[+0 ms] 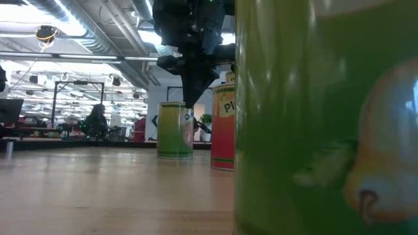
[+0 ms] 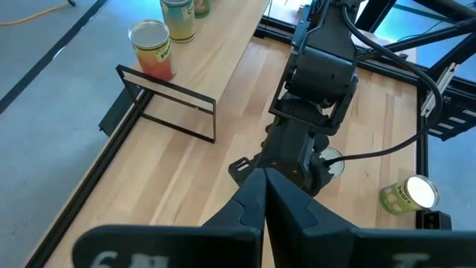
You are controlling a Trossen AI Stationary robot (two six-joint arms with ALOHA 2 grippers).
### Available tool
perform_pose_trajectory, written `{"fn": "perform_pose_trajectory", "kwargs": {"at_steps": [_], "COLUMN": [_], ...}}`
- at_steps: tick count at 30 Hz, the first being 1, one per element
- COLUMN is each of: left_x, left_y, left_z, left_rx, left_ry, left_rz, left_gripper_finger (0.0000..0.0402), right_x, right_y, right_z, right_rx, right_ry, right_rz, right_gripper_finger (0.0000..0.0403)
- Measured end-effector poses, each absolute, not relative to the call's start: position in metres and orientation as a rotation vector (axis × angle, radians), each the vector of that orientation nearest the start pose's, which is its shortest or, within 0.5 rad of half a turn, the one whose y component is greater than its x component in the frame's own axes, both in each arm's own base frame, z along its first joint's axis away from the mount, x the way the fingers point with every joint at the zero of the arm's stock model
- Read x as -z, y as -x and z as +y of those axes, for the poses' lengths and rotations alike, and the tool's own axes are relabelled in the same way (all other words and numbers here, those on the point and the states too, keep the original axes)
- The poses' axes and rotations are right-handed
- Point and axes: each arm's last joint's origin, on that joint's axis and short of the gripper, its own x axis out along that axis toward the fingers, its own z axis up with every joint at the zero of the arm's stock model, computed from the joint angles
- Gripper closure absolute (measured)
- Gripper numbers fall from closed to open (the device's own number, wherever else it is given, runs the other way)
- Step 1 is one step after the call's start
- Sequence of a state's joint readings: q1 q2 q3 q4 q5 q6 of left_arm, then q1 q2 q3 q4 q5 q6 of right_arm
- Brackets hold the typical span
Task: Pick and place cans onto a shelf
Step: Put the canned orange on the shelf
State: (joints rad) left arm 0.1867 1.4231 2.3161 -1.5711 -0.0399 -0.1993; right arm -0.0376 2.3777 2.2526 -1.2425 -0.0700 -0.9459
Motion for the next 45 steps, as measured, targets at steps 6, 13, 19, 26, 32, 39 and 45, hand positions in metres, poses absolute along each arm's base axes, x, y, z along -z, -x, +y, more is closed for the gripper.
{"fn": "perform_pose_trajectory", "kwargs": {"at_steps": [6,13,19,26,32,39,45], "left_x": [-0.532,-0.532,-0.532,-0.532,-0.532,-0.532,-0.532], "left_y": [-0.160,-0.160,-0.160,-0.160,-0.160,-0.160,-0.160], "left_z": [0.031,0.031,0.031,0.031,0.031,0.031,0.031], "left_rx": [-0.275,-0.275,-0.263,-0.258,-0.258,-0.257,-0.257], "left_ry": [0.213,0.212,0.178,0.165,0.165,0.164,0.165], "left_rz": [0.658,0.658,0.663,0.664,0.664,0.664,0.665], "left_gripper_finger": [0.0401,0.0401,0.0401,0.0401,0.0401,0.0401,0.0402], "right_x": [-0.227,-0.254,-0.270,-0.294,-0.326,-0.371,-0.406], "right_y": [-0.478,-0.472,-0.466,-0.453,-0.437,-0.405,-0.369], "right_z": [-0.016,-0.016,-0.010,0.001,0.004,0.003,0.002], "right_rx": [-0.654,-0.586,-0.551,-0.546,-0.450,-0.354,-0.241], "right_ry": [0.712,0.711,0.687,0.718,0.726,0.642,0.588], "right_rz": [1.233,1.254,1.247,1.225,1.191,1.129,1.128], "right_gripper_finger": [0.0401,0.0402,0.0402,0.0403,0.0403,0.0403,0.0403]}}
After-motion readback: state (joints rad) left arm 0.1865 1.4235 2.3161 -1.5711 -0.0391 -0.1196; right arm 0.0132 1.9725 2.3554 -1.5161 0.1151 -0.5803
